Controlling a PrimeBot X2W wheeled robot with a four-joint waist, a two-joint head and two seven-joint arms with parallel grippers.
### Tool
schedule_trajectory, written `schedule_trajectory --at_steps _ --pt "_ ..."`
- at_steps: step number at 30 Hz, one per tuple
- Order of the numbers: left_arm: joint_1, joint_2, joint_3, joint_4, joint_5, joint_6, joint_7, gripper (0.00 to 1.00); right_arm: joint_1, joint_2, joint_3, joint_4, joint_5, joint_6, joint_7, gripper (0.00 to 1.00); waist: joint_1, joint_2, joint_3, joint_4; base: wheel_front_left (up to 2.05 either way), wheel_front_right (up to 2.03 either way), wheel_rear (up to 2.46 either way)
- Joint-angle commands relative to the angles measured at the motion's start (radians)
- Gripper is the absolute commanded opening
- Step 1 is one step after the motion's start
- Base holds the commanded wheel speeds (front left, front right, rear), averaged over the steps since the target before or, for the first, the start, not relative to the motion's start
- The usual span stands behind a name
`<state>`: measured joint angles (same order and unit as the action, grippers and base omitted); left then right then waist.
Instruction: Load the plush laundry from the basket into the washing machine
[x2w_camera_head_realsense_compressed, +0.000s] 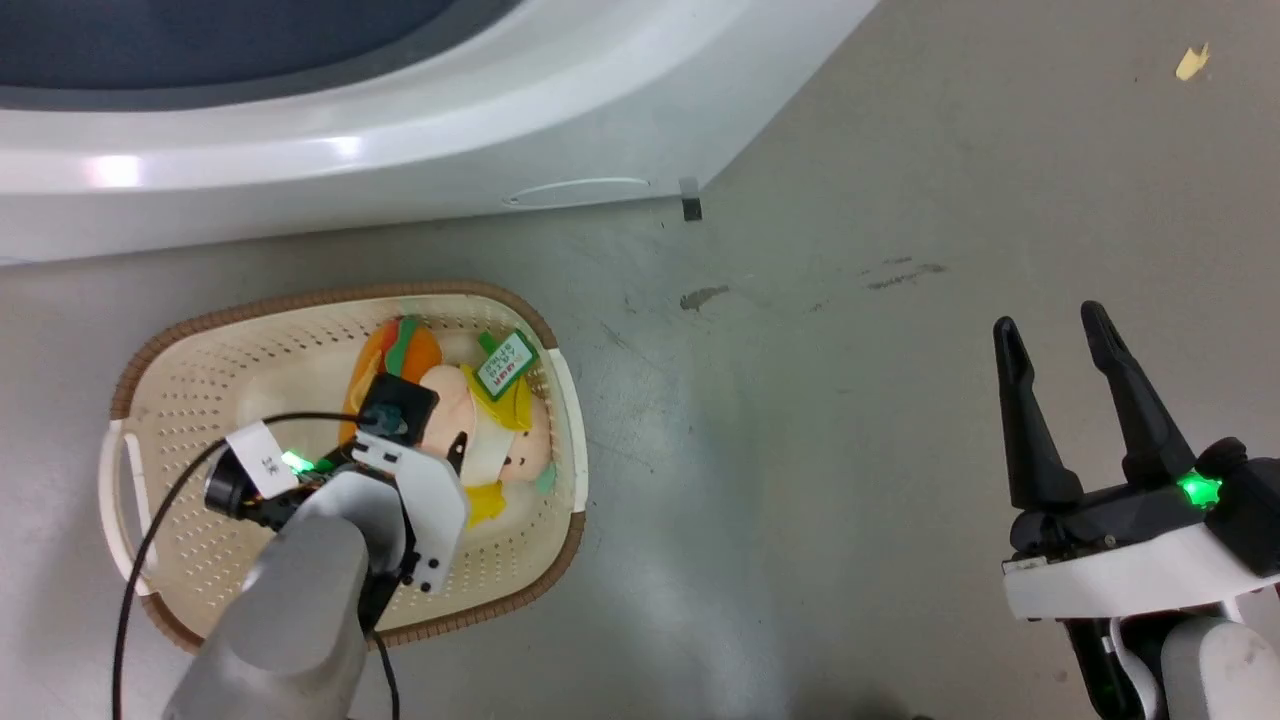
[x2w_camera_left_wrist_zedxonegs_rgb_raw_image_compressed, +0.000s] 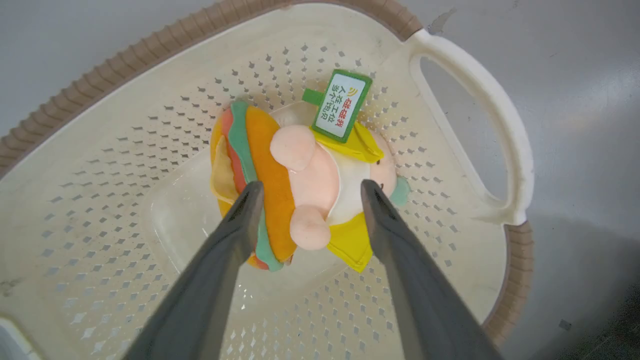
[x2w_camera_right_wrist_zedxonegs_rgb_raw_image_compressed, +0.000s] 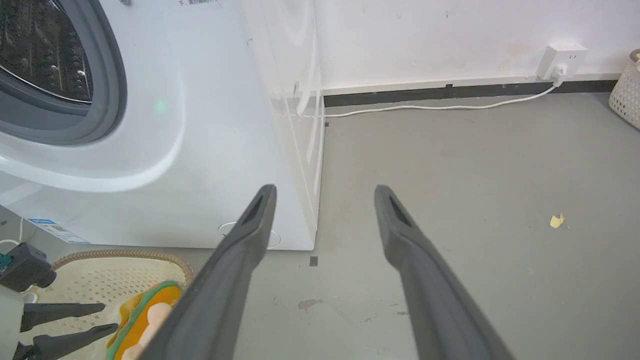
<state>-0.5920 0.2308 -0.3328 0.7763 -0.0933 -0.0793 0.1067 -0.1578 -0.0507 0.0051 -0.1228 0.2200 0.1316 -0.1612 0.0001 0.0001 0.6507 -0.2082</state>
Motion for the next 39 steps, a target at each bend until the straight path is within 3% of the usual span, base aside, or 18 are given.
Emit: schedule_trajectory --at_steps 1,30,31,32,39 --pt "-0.043 0.018 -0.018 0.032 -0.01 -0.005 0.011 1.0 -0.021 0.0 -0.003 -0.013 0.014 -0.001 -0.012 1.0 -0.0001 -0.0001 0.029 -0.009 0.0 0.0 0.0" --pt "-0.332 0.092 -0.168 0.337 -0.062 0.011 0.015 1.0 -0.071 0.0 -0.003 -0.084 0.087 -0.001 -0.07 1.0 -0.0001 -0.0001 0.299 -0.049 0.0 0.0 0.0" --pt "-0.341 0.091 -0.172 0.347 -0.066 0.009 0.01 0.42 -0.075 0.0 -0.002 -0.084 0.089 -0.001 -0.072 1.0 -0.0001 -0.0001 0.307 -0.052 0.0 0.0 0.0" --pt "-0.348 0.09 -0.177 0.357 -0.071 0.003 0.006 0.0 -0.079 0.0 -0.001 -0.084 0.092 -0.001 -0.074 1.0 -0.0001 -0.0001 0.314 -0.055 0.0 0.0 0.0" --pt "-0.38 0.112 -0.197 0.434 -0.11 0.004 -0.026 0.0 -0.127 0.0 0.013 -0.07 0.116 -0.001 -0.089 1.0 -0.0001 -0.0001 0.333 -0.094 0.0 0.0 0.0"
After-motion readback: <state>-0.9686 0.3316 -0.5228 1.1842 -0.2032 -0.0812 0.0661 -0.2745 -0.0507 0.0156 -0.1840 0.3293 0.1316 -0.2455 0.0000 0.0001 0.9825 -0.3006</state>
